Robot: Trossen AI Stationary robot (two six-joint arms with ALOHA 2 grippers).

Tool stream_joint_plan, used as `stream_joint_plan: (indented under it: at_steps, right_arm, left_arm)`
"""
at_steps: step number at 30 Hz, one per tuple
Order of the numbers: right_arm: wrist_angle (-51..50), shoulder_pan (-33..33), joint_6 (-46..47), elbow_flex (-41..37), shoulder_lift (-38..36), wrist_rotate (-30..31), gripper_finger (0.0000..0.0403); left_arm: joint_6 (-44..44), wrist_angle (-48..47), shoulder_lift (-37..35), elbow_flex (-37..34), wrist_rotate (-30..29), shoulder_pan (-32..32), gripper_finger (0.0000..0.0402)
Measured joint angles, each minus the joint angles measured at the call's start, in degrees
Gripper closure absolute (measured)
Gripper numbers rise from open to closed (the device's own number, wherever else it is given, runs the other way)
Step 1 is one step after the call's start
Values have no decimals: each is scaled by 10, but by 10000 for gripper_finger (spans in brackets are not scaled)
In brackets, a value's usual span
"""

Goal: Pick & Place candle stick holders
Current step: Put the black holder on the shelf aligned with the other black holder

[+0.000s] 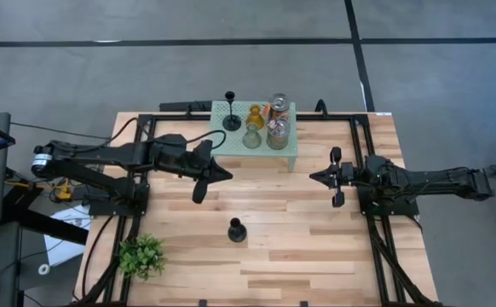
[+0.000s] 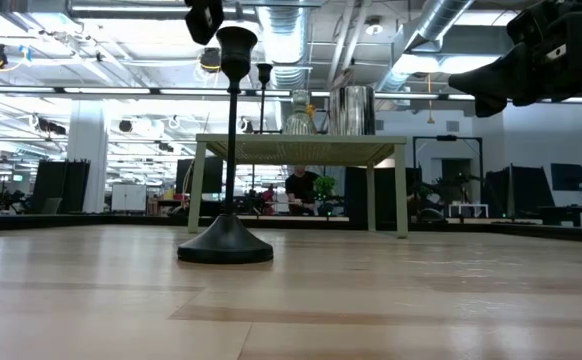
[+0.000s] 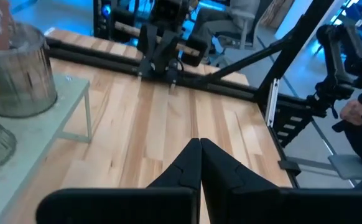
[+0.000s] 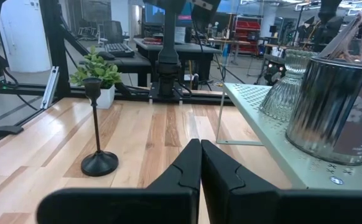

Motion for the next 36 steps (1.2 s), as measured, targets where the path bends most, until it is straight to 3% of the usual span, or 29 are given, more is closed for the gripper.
stream_joint_plan:
  at_steps: [9, 19, 30, 36]
  right_arm:
    - [0, 0, 0, 0, 0, 0, 403]
    - [3, 0, 0, 0, 0, 0, 403]
    - [2, 0, -5, 0, 0, 0, 403]
    - [2, 0, -5, 0, 0, 0, 403]
  left_arm:
    - [30, 0, 18, 0, -1, 0, 399]
    - [28, 34, 19, 0, -58, 0, 399]
    - [67, 36, 21, 0, -25, 0, 399]
    - [-4, 34, 20, 0, -109, 1, 399]
